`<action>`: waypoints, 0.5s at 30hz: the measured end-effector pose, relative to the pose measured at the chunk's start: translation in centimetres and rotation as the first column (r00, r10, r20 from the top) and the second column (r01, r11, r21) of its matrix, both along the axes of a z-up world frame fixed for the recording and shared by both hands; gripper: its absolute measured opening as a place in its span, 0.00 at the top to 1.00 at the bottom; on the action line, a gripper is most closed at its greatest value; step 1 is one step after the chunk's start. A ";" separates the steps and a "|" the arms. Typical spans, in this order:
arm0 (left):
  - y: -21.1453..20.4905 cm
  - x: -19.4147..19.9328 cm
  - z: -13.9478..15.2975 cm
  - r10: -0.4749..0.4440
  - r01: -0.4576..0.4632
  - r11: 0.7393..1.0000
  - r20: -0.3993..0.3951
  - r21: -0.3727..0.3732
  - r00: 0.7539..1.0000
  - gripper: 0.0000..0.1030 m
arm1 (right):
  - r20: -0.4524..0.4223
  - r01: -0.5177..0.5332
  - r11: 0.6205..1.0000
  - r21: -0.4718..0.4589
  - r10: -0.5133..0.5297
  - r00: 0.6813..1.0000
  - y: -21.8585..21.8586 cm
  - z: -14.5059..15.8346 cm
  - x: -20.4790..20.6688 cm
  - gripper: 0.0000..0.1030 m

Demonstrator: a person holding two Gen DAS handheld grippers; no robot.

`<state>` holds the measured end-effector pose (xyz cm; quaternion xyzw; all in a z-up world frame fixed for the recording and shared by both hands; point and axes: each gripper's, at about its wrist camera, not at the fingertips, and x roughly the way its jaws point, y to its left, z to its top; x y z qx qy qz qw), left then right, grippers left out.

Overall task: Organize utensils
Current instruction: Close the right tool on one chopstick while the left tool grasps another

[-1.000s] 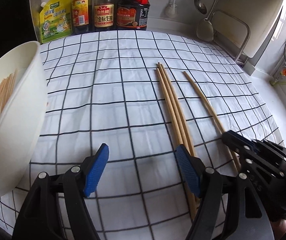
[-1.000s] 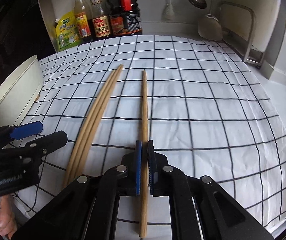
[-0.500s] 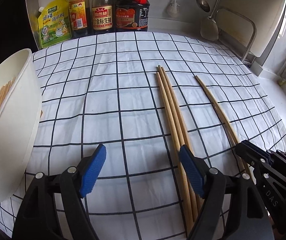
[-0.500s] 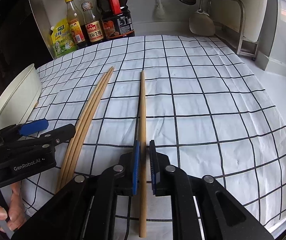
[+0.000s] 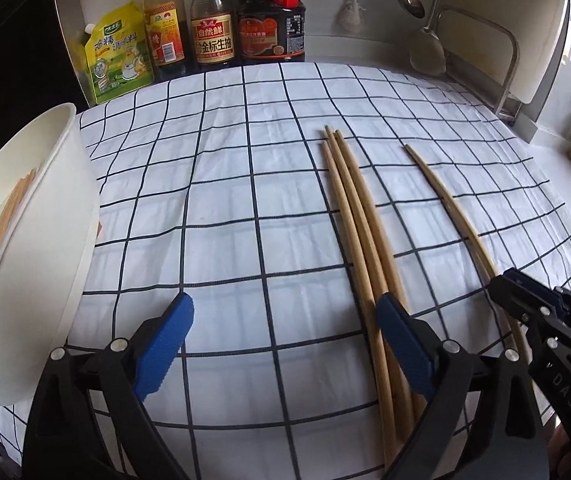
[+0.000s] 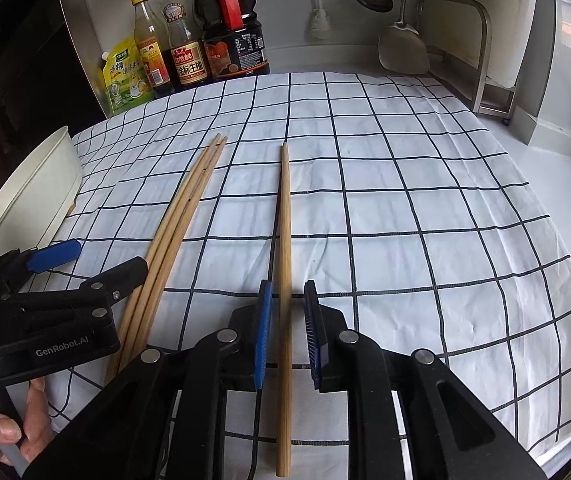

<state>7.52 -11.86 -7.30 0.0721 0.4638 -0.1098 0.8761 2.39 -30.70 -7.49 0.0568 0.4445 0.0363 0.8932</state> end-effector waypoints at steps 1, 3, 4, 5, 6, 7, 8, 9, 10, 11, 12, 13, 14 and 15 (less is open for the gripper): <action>0.0 0.0 -0.4 0.003 -0.002 1.000 -0.013 0.017 1.000 0.11 | 0.000 0.000 1.000 0.001 0.000 1.000 0.0 0.0 0.0 0.85; 0.4 0.0 -0.4 0.010 -0.010 1.000 -0.013 0.004 1.000 0.08 | 0.000 0.000 1.000 -0.001 0.000 1.000 0.0 0.0 0.0 0.85; 0.4 0.0 -0.3 0.010 -0.010 1.000 -0.015 0.003 1.000 0.08 | 0.000 0.000 1.000 -0.001 0.000 1.000 0.0 0.0 0.0 0.85; 0.3 0.1 -0.3 0.010 -0.010 1.000 -0.017 0.004 1.000 0.08 | 0.001 -0.001 1.000 -0.002 0.001 1.000 0.0 0.0 0.1 0.85; 0.2 0.1 -0.4 0.011 -0.011 1.000 -0.017 0.006 1.000 0.08 | 0.001 -0.001 1.000 -0.002 0.001 1.000 0.0 0.0 0.1 0.85; 0.1 0.2 -0.4 0.012 -0.012 1.000 -0.018 0.009 1.000 0.08 | 0.001 -0.001 1.000 -0.002 0.001 1.000 0.1 0.0 0.2 0.85; 0.0 0.3 -0.4 0.012 -0.012 1.000 -0.020 0.009 1.000 0.08 | 0.002 -0.001 1.000 -0.004 0.001 1.000 0.1 0.0 0.3 0.85; 0.0 0.4 -0.4 0.011 -0.011 1.000 -0.022 0.007 1.000 0.08 | 0.003 -0.001 1.000 -0.008 0.001 1.000 0.1 0.0 0.4 0.85; 0.0 0.4 -0.4 0.011 -0.011 1.000 -0.026 0.000 1.000 0.08 | 0.005 0.000 1.000 -0.013 0.000 1.000 0.2 0.0 0.4 0.85; -0.1 0.5 -0.4 0.010 -0.010 1.000 -0.026 -0.003 1.000 0.09 | 0.008 0.000 1.000 -0.019 0.001 1.000 0.2 -0.1 0.5 0.85; -0.1 0.6 -0.4 0.008 -0.008 1.000 -0.026 -0.003 1.000 0.11 | 0.010 -0.001 1.000 -0.023 0.002 1.000 0.3 -0.1 0.5 0.85; -0.2 0.5 -0.4 0.005 -0.005 1.000 -0.023 -0.004 1.000 0.12 | 0.012 -0.004 1.000 -0.029 0.004 1.000 0.4 -0.1 0.6 0.85; -0.3 0.4 -0.4 0.001 -0.001 1.000 -0.020 -0.006 1.000 0.14 | 0.014 -0.005 0.999 -0.034 0.006 1.000 0.5 -0.1 0.6 0.85; -0.4 0.3 -0.4 -0.004 0.003 1.000 -0.016 -0.007 1.000 0.17 | 0.016 -0.008 0.999 -0.042 0.009 1.000 0.6 -0.1 0.6 0.85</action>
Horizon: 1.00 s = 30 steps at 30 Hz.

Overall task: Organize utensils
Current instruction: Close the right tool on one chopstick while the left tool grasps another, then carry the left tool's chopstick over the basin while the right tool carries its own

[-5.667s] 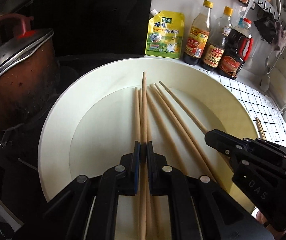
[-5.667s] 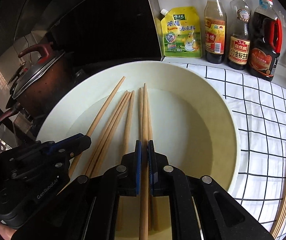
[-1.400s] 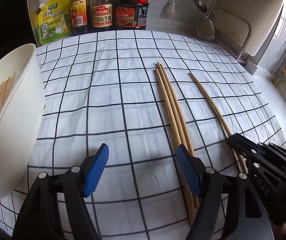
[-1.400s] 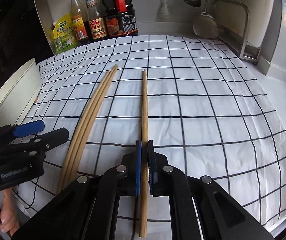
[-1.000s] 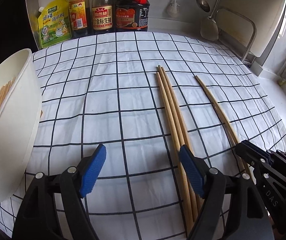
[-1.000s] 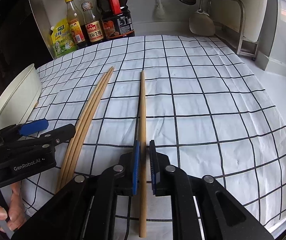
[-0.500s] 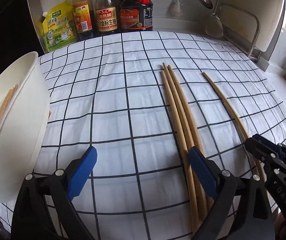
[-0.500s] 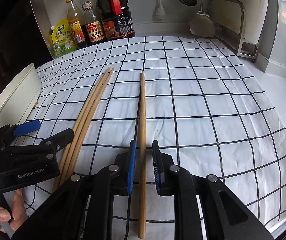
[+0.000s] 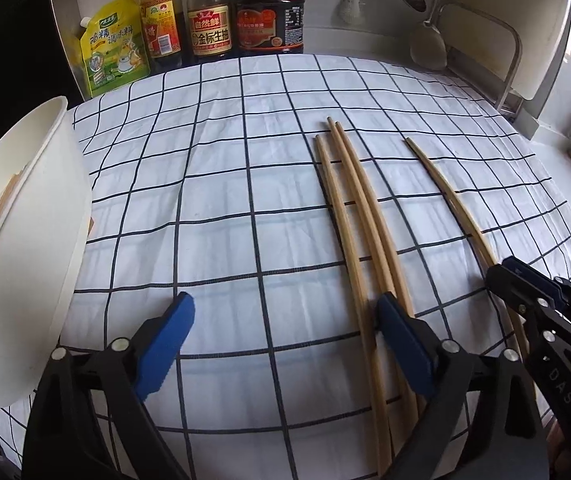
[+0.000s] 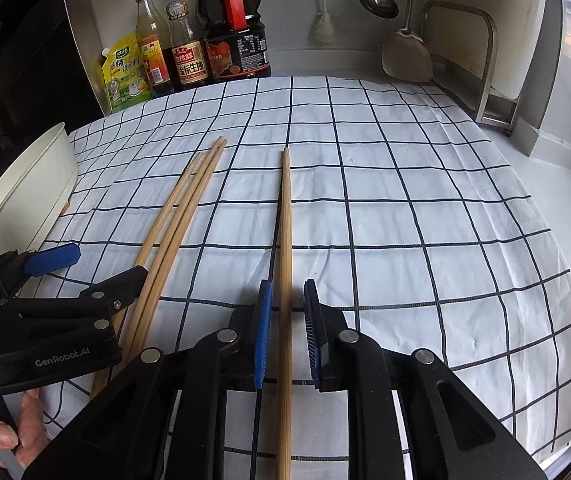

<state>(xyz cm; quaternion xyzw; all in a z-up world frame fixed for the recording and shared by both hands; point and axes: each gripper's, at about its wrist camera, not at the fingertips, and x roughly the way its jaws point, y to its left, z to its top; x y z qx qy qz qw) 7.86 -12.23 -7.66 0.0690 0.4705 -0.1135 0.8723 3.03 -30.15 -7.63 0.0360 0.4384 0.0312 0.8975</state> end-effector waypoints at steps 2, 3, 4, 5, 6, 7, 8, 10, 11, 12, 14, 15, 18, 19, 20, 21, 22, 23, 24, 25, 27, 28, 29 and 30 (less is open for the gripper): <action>-0.2 -0.2 0.1 -0.010 0.010 1.000 0.008 -0.003 1.000 0.22 | 0.004 -0.004 1.000 -0.016 0.004 1.000 0.2 0.0 0.0 0.85; -0.2 -0.3 0.2 -0.016 0.017 1.000 0.012 -0.003 1.000 0.26 | 0.005 -0.006 1.000 -0.023 0.006 1.000 0.3 0.0 0.0 0.85; -0.4 -0.5 0.2 -0.025 0.025 1.000 0.016 -0.004 1.000 0.28 | 0.006 -0.007 1.000 -0.027 0.008 1.000 0.3 0.0 0.0 0.85; -0.5 -0.7 0.3 -0.034 0.034 0.999 0.019 -0.006 0.999 0.34 | 0.007 -0.009 1.000 -0.030 0.009 1.000 0.4 0.0 0.0 0.85; -0.7 -0.8 0.4 -0.041 0.041 0.999 0.022 -0.007 0.999 0.40 | 0.007 -0.009 1.000 -0.030 0.009 1.000 0.4 -0.1 0.0 0.85; -0.8 -1.0 0.5 -0.047 0.048 0.999 0.023 -0.008 0.999 0.43 | 0.007 -0.009 1.000 -0.028 0.009 1.000 0.4 -0.1 0.0 0.85; -0.9 -1.1 0.5 -0.053 0.053 0.999 0.024 -0.009 0.998 0.51 | 0.008 -0.008 1.000 -0.028 0.008 1.000 0.4 -0.1 0.0 0.87; -1.0 -1.4 0.7 -0.059 0.060 0.998 0.024 -0.011 0.998 0.66 | 0.007 -0.006 1.000 -0.020 0.006 1.000 0.2 -0.1 -0.1 0.92; -1.0 -1.4 0.8 -0.057 0.057 0.998 0.023 -0.013 0.998 0.76 | 0.006 -0.006 1.000 -0.012 0.007 1.000 0.1 -0.1 -0.1 0.94; -1.0 -1.5 0.8 -0.054 0.054 0.998 0.023 -0.013 0.998 0.85 | 0.006 -0.006 1.000 -0.004 0.006 1.000 0.0 -0.1 -0.1 0.94; -0.8 -1.5 0.9 -0.048 0.049 0.999 0.018 -0.018 0.999 0.93 | 0.008 -0.005 1.000 0.003 0.005 1.000 0.0 -0.1 -0.1 0.94; -0.8 -1.5 0.9 -0.048 0.048 0.999 0.017 -0.017 0.999 0.93 | 0.009 -0.006 1.000 0.003 0.006 1.000 0.0 -0.1 -0.1 0.94; -0.8 -1.6 0.9 -0.050 0.050 0.999 0.016 -0.007 0.999 0.93 | 0.010 -0.009 1.000 0.008 0.009 1.000 0.1 -0.1 -0.1 0.94; -0.8 -1.7 0.9 -0.049 0.049 0.999 0.015 -0.007 0.999 0.93 | 0.010 -0.010 1.000 0.012 0.009 1.000 0.0 -0.1 -0.1 0.94; -0.7 -1.8 0.9 -0.048 0.048 0.999 0.012 -0.007 0.999 0.93 | 0.009 -0.010 1.000 0.023 0.009 1.000 -0.1 -0.1 -0.1 0.94; -0.6 -1.9 0.9 -0.048 0.048 0.999 0.009 -0.007 0.999 0.93 | 0.007 -0.008 0.999 0.033 0.008 1.000 -0.2 -0.1 -0.2 0.94; -0.5 -2.0 0.9 -0.048 0.048 0.999 0.007 -0.007 0.999 0.93 | 0.006 -0.007 0.999 0.044 0.007 1.000 -0.3 0.0 -0.2 0.94; -0.4 -2.0 0.9 -0.048 0.048 0.999 0.003 -0.010 0.999 0.93 | 0.006 -0.005 0.998 0.055 0.005 1.000 -0.5 0.0 -0.2 0.94; -0.2 -2.1 1.0 -0.047 0.046 0.999 -0.002 -0.017 0.999 0.93 | 0.007 -0.003 0.998 0.062 0.003 1.000 -0.6 0.0 -0.3 0.94; -0.1 -2.1 1.0 -0.046 0.046 0.999 -0.007 -0.024 0.999 0.93 | 0.009 -0.001 0.998 0.070 0.001 1.000 -0.7 0.1 -0.3 0.94; 0.2 -2.2 1.0 -0.043 0.042 0.999 -0.013 -0.032 0.999 0.93 | 0.014 0.001 0.997 0.081 -0.002 1.000 -0.8 0.3 -0.5 0.94; 0.3 -2.2 1.0 -0.042 0.041 0.999 -0.015 -0.034 0.999 0.93 | 0.016 0.000 0.996 0.084 -0.001 1.000 -0.8 0.4 -0.5 0.94; 0.3 -2.3 1.1 -0.041 0.041 0.999 -0.015 -0.035 0.999 0.93 | 0.018 0.000 0.996 0.086 -0.001 1.000 -0.8 0.5 -0.5 0.94; 0.4 -2.4 1.1 -0.040 0.040 0.999 -0.016 -0.035 0.999 0.93 | 0.019 0.000 0.996 0.088 -0.002 1.000 -0.8 0.6 -0.6 0.94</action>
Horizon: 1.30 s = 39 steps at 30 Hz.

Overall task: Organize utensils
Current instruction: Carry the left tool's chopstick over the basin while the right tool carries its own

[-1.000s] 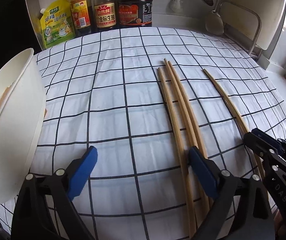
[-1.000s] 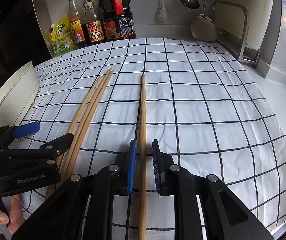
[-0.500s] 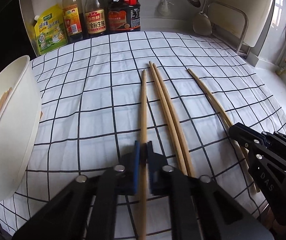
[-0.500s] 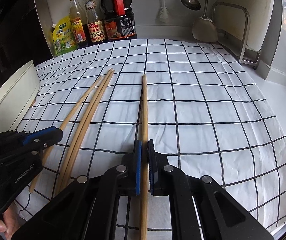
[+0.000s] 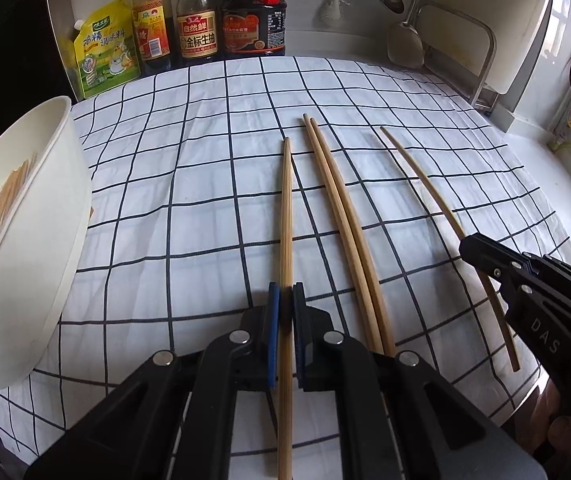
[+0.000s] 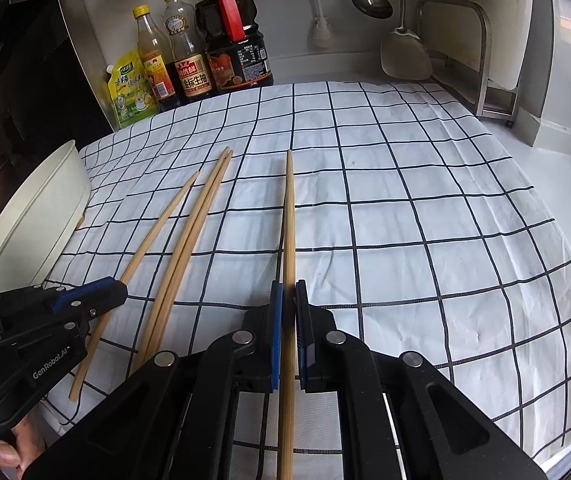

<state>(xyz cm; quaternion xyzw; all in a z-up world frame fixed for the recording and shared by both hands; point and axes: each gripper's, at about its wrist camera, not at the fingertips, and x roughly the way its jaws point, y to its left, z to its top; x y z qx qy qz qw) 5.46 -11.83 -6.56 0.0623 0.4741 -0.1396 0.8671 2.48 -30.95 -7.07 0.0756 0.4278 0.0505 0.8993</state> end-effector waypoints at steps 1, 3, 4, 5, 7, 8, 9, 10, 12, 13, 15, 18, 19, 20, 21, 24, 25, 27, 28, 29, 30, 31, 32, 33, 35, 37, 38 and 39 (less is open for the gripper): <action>0.1 -0.1 0.1 0.001 -0.001 1.000 0.000 -0.002 1.000 0.93 | 0.001 -0.001 1.000 0.002 0.001 1.000 0.0 0.0 0.0 0.94; 0.1 -0.2 0.3 0.002 -0.002 1.000 0.003 -0.003 1.000 0.93 | 0.005 0.000 1.000 0.005 0.000 1.000 0.0 0.2 -0.1 0.94; 0.2 -0.4 0.6 0.002 -0.002 1.000 0.008 -0.003 1.000 0.93 | 0.007 0.000 1.000 0.007 0.000 1.000 0.0 0.2 -0.1 0.94; 0.2 -0.4 0.7 0.003 -0.002 1.000 0.012 -0.004 1.000 0.93 | 0.009 0.001 1.000 0.009 -0.001 1.000 -0.1 0.3 -0.2 0.94; 0.3 -0.7 1.1 0.000 0.000 1.000 0.017 -0.007 1.000 0.93 | 0.015 0.005 1.000 0.016 -0.005 1.000 -0.2 0.6 -0.3 0.94; 0.3 -0.8 1.3 -0.003 0.003 1.000 0.016 -0.009 1.000 0.93 | 0.017 0.014 1.000 0.021 -0.014 1.000 -0.3 0.7 -0.4 0.94; 0.3 -0.8 1.4 -0.006 0.006 1.000 0.014 -0.011 1.000 0.93 | 0.020 0.020 0.999 0.029 -0.021 1.000 -0.5 0.9 -0.6 0.94; 0.4 -1.0 1.8 -0.012 0.013 1.000 0.018 -0.011 1.000 0.93 | 0.025 0.026 0.999 0.038 -0.027 0.999 -0.6 1.1 -0.8 0.94; 0.6 -1.1 2.4 -0.013 0.014 1.000 0.029 -0.016 0.999 0.93 | 0.036 0.038 0.999 0.039 -0.039 0.999 -0.7 1.5 -1.3 0.94; 0.7 -1.2 2.6 -0.015 0.016 1.000 0.033 -0.021 0.999 0.93 | 0.038 0.044 0.998 0.041 -0.045 0.998 -0.8 1.7 -1.6 0.94; 1.0 -1.4 3.1 -0.021 0.022 0.999 0.042 -0.029 0.999 0.93 | 0.043 0.061 0.997 0.051 -0.063 0.997 -1.0 2.1 -2.0 0.94; 1.4 -1.8 4.0 -0.030 0.032 0.999 0.054 -0.044 0.998 0.93 | 0.052 0.076 0.995 0.063 -0.079 0.996 -1.0 2.7 -2.6 0.94; 1.6 -1.8 4.3 -0.031 0.034 0.998 0.057 -0.048 0.998 0.93 | 0.056 0.080 0.995 0.067 -0.084 0.995 -0.9 3.0 -2.8 0.94; 1.9 -1.9 4.6 -0.032 0.036 0.998 0.061 -0.056 0.998 0.93 | 0.059 0.083 0.994 0.068 -0.087 0.994 -0.8 3.2 -3.0 0.94; 2.1 -2.1 4.9 -0.033 0.037 0.997 0.065 -0.062 0.997 0.93 | 0.063 0.085 0.994 0.068 -0.090 0.994 -0.6 3.5 -3.2 0.94; 3.0 -2.4 6.0 -0.039 0.046 0.995 0.080 -0.084 0.996 0.93 | 0.085 0.089 0.994 0.066 -0.094 0.992 0.2 4.8 -3.7 0.94; 3.3 -2.5 6.3 -0.042 0.049 0.995 0.085 -0.088 0.996 0.93 | 0.094 0.088 0.994 0.067 -0.095 0.991 0.5 5.3 -3.7 0.94; 4.0 -2.7 7.0 -0.048 0.057 0.993 0.098 -0.098 0.994 0.93 | 0.112 0.087 0.994 0.070 -0.095 0.989 1.2 6.2 -3.8 0.94; 4.6 -2.8 7.5 -0.050 0.062 0.992 0.109 -0.106 0.993 0.93 | 0.121 0.084 0.994 0.070 -0.092 0.988 1.6 6.6 -3.7 0.94; 5.0 -2.8 7.9 -0.051 0.064 0.992 0.116 -0.111 0.992 0.93 | 0.130 0.078 0.995 0.068 -0.087 0.988 2.3 7.1 -3.7 0.94; 5.4 -2.9 8.2 -0.051 0.065 0.991 0.122 -0.114 0.991 0.93 | 0.138 0.074 0.995 0.066 -0.082 0.987 2.8 7.4 -3.7 0.94; 6.0 -2.9 8.5 -0.051 0.066 0.991 0.131 -0.120 0.990 0.93 | 0.148 0.066 0.996 0.063 -0.075 0.986 3.6 7.9 -3.6 0.94; 6.6 -2.8 8.9 -0.048 0.066 0.990 0.139 -0.125 0.989 0.93 | 0.153 0.060 0.996 0.061 -0.069 0.986 4.1 8.1 -3.4 0.94; 7.3 -2.8 9.1 -0.043 0.063 0.989 0.146 -0.131 0.988 0.93 | 0.159 0.053 0.997 0.059 -0.062 0.985 4.8 8.4 -3.2 0.94; 8.5 -2.6 9.6 -0.031 0.054 0.988 0.156 -0.143 0.987 0.93 | 0.170 0.035 0.998 0.057 -0.044 0.985 6.3 8.8 -2.8 0.94; 9.9 -2.4 10.0 -0.018 0.044 0.988 0.170 -0.151 0.985 0.93 | 0.179 0.022 0.998 0.059 -0.033 0.983 7.4 9.2 -2.5 0.94; 10.7 -2.3 10.2 -0.010 0.038 0.987 0.177 -0.155 0.984 0.93 | 0.182 0.018 0.998 0.060 -0.029 0.983 7.9 9.3 -2.3 0.94; 11.2 -2.2 10.4 -0.007 0.036 0.987 0.181 -0.157 0.983 0.93 | 0.186 0.012 0.998 0.061 -0.023 0.982 8.5 9.4 -2.0 0.94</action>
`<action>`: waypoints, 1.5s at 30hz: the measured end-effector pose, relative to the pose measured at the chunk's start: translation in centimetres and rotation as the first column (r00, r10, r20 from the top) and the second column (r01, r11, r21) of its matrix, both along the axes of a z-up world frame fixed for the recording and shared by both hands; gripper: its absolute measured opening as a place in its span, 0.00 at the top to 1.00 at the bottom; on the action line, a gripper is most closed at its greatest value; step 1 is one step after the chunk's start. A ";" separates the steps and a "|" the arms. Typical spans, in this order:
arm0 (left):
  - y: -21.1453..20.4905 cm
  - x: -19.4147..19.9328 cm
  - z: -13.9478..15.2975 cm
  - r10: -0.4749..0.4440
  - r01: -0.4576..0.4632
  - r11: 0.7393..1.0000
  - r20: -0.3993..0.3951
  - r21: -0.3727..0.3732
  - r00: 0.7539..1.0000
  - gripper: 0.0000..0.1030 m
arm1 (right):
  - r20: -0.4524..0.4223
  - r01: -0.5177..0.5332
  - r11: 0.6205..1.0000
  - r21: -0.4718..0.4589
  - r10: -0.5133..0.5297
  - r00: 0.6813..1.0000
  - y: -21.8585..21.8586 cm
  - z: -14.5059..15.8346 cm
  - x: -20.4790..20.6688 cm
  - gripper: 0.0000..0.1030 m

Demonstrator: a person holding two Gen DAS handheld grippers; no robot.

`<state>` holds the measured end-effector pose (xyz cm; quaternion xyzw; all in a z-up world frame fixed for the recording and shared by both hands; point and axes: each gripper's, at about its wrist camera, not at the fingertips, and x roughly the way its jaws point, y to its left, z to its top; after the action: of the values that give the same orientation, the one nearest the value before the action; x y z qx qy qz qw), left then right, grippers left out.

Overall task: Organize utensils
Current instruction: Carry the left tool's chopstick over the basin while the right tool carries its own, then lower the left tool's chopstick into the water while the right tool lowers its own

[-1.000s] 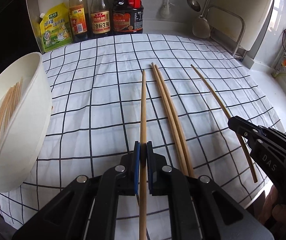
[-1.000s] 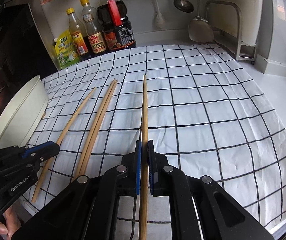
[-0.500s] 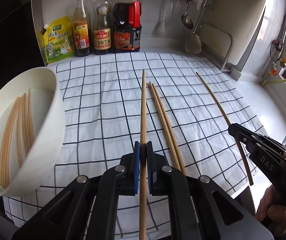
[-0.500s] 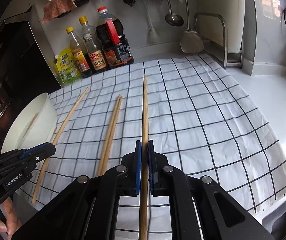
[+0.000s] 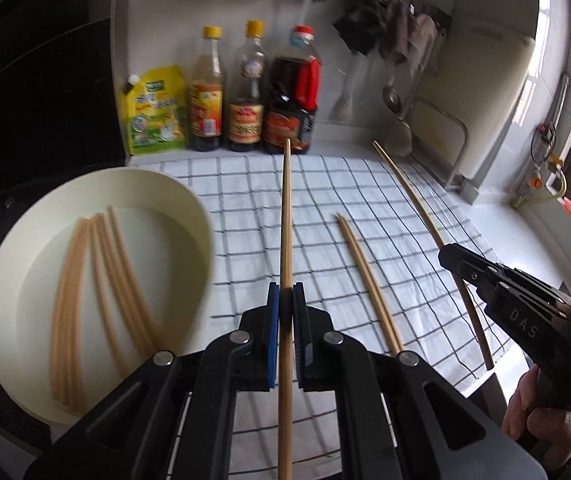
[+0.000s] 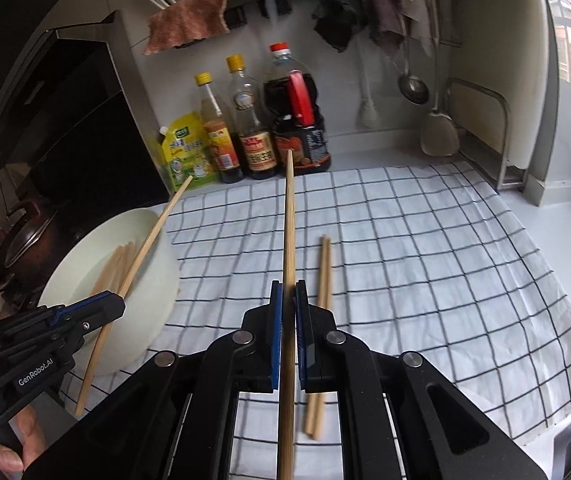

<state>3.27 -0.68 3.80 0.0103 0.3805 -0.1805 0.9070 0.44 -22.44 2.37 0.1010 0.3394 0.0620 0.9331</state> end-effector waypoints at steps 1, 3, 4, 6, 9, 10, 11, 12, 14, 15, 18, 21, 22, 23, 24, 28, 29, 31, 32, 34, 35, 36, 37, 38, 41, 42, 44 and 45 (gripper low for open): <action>0.8 0.2 0.3 0.005 -0.005 1.000 0.008 -0.004 1.000 0.93 | 0.003 -0.006 1.000 0.000 0.006 1.000 0.6 0.1 0.3 0.94; 2.2 0.4 0.7 0.020 -0.020 1.000 0.024 -0.011 0.999 0.93 | 0.007 -0.026 1.000 -0.002 0.026 1.000 2.1 0.4 0.8 0.94; 2.8 0.4 0.9 0.027 -0.027 1.000 0.029 -0.013 0.999 0.93 | 0.009 -0.039 0.999 -0.005 0.039 0.999 2.8 0.4 1.1 0.94; 4.4 0.7 1.1 0.045 -0.045 0.999 0.036 -0.021 0.998 0.93 | 0.012 -0.072 0.997 -0.012 0.072 0.997 5.0 0.5 1.8 0.94; 6.2 1.0 1.3 0.065 -0.065 0.998 0.043 -0.022 0.997 0.93 | 0.011 -0.117 0.993 -0.015 0.117 0.993 7.5 0.5 2.7 0.94; 6.9 1.1 1.3 0.075 -0.074 0.997 0.045 -0.018 0.996 0.93 | 0.010 -0.132 0.991 -0.014 0.133 0.991 8.3 0.5 3.0 0.94; 7.6 1.3 1.3 0.086 -0.085 0.996 0.047 -0.015 0.995 0.93 | 0.009 -0.152 0.988 -0.012 0.152 0.988 9.4 0.4 3.5 0.94; 8.3 1.5 1.2 0.097 -0.097 0.995 0.048 -0.010 0.994 0.93 | 0.008 -0.166 0.986 -0.009 0.166 0.986 10.1 0.4 3.9 0.94; 9.5 1.9 0.9 0.116 -0.116 0.993 0.044 -0.002 0.992 0.93 | 0.001 -0.197 0.980 -0.002 0.197 0.980 11.8 0.2 4.7 0.94; 10.0 2.1 0.7 0.122 -0.122 0.993 0.042 0.002 0.992 0.93 | -0.003 -0.210 0.978 0.000 0.210 0.978 12.5 0.1 5.0 0.94; 11.9 2.9 -0.2 0.156 -0.157 0.987 0.027 0.019 0.987 0.93 | -0.014 -0.252 0.968 -0.004 0.252 0.968 14.9 -0.1 6.0 0.94; 13.3 3.6 -0.7 0.183 -0.184 0.983 0.014 0.015 0.983 0.93 | -0.023 -0.299 0.954 -0.008 0.299 0.954 17.6 -0.3 7.0 0.94; 14.0 3.9 -0.9 0.193 -0.194 0.981 0.010 0.014 0.981 0.93 | -0.027 -0.310 0.951 -0.010 0.310 0.950 18.3 -0.4 7.2 0.94; 14.4 4.1 -1.1 0.201 -0.202 0.979 0.006 0.012 0.979 0.93 | -0.036 -0.329 0.944 -0.014 0.328 0.944 19.4 -0.6 7.7 0.94; 14.7 4.3 -1.2 0.206 -0.206 0.978 0.003 0.012 0.978 0.93 | -0.042 -0.339 0.941 -0.017 0.338 0.940 20.0 -0.8 7.9 0.94; 16.2 5.4 -2.3 0.234 -0.234 0.972 -0.029 0.012 0.972 0.93 | -0.089 -0.368 0.929 -0.019 0.365 0.927 22.1 -2.1 9.4 0.94; 16.5 5.7 -2.6 0.241 -0.241 0.970 -0.036 0.014 0.970 0.93 | -0.100 -0.375 0.927 -0.019 0.371 0.923 22.4 -2.4 9.6 0.94; 16.9 6.2 -3.1 0.252 -0.251 0.968 -0.050 0.019 0.967 0.93 | -0.125 -0.389 0.921 -0.021 0.383 0.915 23.1 -3.0 10.0 0.94; 17.1 6.4 -3.3 0.255 -0.254 0.967 -0.057 0.020 0.965 0.93 | -0.138 -0.394 0.919 -0.023 0.388 0.911 23.5 -3.4 10.3 0.94; 17.4 6.8 -3.9 0.261 -0.260 0.965 -0.072 0.023 0.963 0.93 | -0.152 -0.399 0.917 -0.023 0.391 0.908 23.8 -3.8 10.5 0.94; 17.5 7.0 -4.1 0.264 -0.263 0.965 -0.080 0.025 0.961 0.93 | -0.161 -0.401 0.916 -0.024 0.392 0.906 24.0 -4.0 10.7 0.94; 17.6 7.2 -4.3 0.265 -0.264 0.964 -0.086 0.027 0.960 0.93 | -0.166 -0.400 0.916 -0.025 0.391 0.905 24.1 -4.1 10.8 0.94; 17.7 7.4 -4.6 0.267 -0.266 0.964 -0.094 0.029 0.959 0.93 | -0.171 -0.401 0.916 -0.026 0.391 0.904 24.3 -4.3 10.9 0.94; 17.7 7.5 -4.9 0.268 -0.266 0.963 -0.100 0.032 0.958 0.93 | -0.177 -0.401 0.916 -0.027 0.391 0.903 24.3 -4.4 10.9 0.94; 17.6 7.7 -5.2 0.270 -0.267 0.963 -0.111 0.039 0.957 0.93 | -0.185 -0.399 0.917 -0.030 0.387 0.903 24.4 -4.6 11.1 0.94; 17.5 7.7 -5.3 0.270 -0.267 0.963 -0.110 0.041 0.956 0.93 | -0.186 -0.396 0.918 -0.030 0.384 0.904 24.3 -4.7 11.1 0.94; 17.6 7.7 -5.2 0.277 -0.273 0.961 -0.107 0.045 0.955 0.92 | -0.186 -0.393 0.919 -0.031 0.381 0.906 24.3 -4.7 11.1 0.94; 17.7 7.6 -5.2 0.284 -0.280 0.959 -0.105 0.048 0.953 0.91 | -0.186 -0.391 0.920 -0.030 0.379 0.907 24.2 -4.6 11.1 0.94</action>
<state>10.88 17.01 -1.36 -0.0394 0.4304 -0.0434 0.9007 11.54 1.80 -2.25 0.0060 0.4357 0.2242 0.8717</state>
